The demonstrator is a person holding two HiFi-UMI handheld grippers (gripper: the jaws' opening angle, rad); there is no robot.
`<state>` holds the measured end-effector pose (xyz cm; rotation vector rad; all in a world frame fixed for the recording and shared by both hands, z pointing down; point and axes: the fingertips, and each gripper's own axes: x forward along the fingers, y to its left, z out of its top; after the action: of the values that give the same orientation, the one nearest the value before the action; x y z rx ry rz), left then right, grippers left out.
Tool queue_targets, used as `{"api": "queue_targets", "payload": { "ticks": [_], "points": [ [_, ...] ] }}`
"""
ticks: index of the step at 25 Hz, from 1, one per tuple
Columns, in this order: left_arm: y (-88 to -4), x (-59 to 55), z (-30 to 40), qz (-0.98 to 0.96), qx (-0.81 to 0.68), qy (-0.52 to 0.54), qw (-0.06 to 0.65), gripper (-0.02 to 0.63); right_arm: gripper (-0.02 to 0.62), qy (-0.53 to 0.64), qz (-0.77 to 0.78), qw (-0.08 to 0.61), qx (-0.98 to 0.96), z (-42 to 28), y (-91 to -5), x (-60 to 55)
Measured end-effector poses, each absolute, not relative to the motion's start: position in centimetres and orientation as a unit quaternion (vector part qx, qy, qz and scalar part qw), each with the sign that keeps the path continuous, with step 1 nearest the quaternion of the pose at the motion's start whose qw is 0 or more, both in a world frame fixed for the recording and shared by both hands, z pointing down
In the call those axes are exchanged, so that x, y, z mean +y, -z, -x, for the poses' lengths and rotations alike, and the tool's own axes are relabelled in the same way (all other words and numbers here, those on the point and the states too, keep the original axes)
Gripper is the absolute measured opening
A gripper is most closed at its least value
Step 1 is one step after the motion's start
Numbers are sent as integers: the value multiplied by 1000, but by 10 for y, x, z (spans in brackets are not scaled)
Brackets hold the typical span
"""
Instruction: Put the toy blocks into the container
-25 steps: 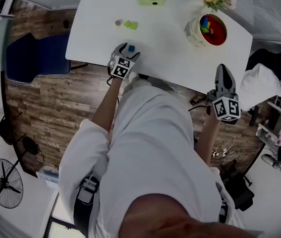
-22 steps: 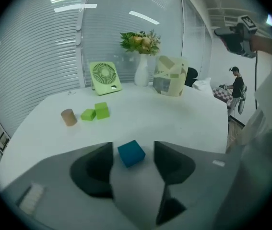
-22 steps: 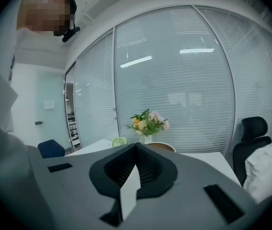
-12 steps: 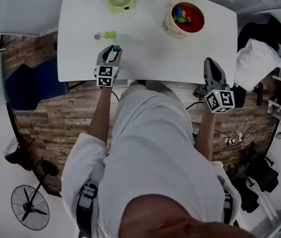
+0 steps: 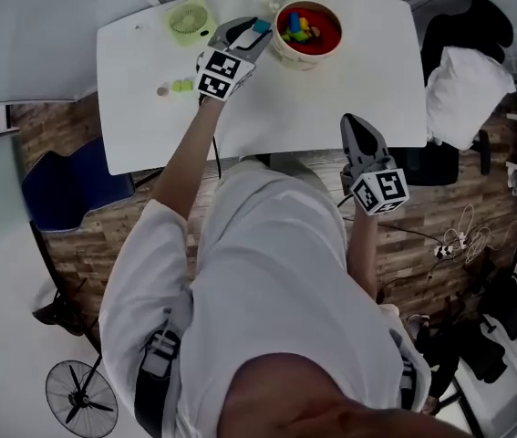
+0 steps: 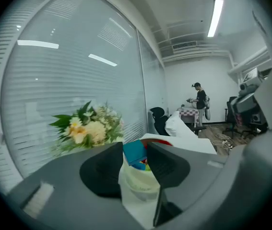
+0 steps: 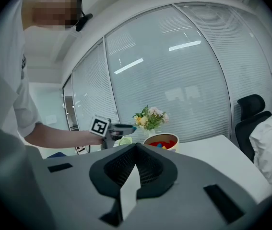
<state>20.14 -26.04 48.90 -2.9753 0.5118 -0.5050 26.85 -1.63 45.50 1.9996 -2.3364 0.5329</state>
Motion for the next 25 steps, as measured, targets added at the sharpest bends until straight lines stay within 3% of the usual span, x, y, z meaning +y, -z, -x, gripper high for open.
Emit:
{"api": "queue_targets", "payload": {
  "ticks": [4,8,9,10,11,14,15,16,17,21,25],
  "points": [
    [-500,-268,-265,976,133,169,28,155,2,-183,-653,-2,-735,-266,-462,7],
    [-520,-270,-286,975,133,175,22,164,2,-185,-673,-10,-716,-275,-460,24],
    [-521,-269,-287,976,134,171,22,202,2,-185,-678,-10,-712,-280,-459,28],
    [-520,-268,-288,977,134,165,22,338,2,-185,-682,-12,-708,-284,-459,31],
    [-518,-267,-287,978,132,158,22,383,2,-185,-685,-14,-704,-287,-458,34],
    [-502,-257,-277,984,121,128,24,419,2,-186,-686,-15,-704,-293,-458,35],
    [-493,-253,-269,987,116,109,22,300,2,-185,-683,-15,-706,-293,-458,32],
    [-482,-249,-259,989,113,88,21,64,2,-184,-680,-15,-710,-292,-458,29],
    [-470,-245,-248,991,113,70,24,-5,2,-183,-675,-15,-715,-289,-457,24],
    [-433,-222,-189,986,144,58,62,-5,2,-157,-654,-14,-740,-270,-442,0],
    [-406,-184,-114,980,190,36,51,-5,0,-103,-620,-15,-778,-233,-411,-29]
  ]
}}
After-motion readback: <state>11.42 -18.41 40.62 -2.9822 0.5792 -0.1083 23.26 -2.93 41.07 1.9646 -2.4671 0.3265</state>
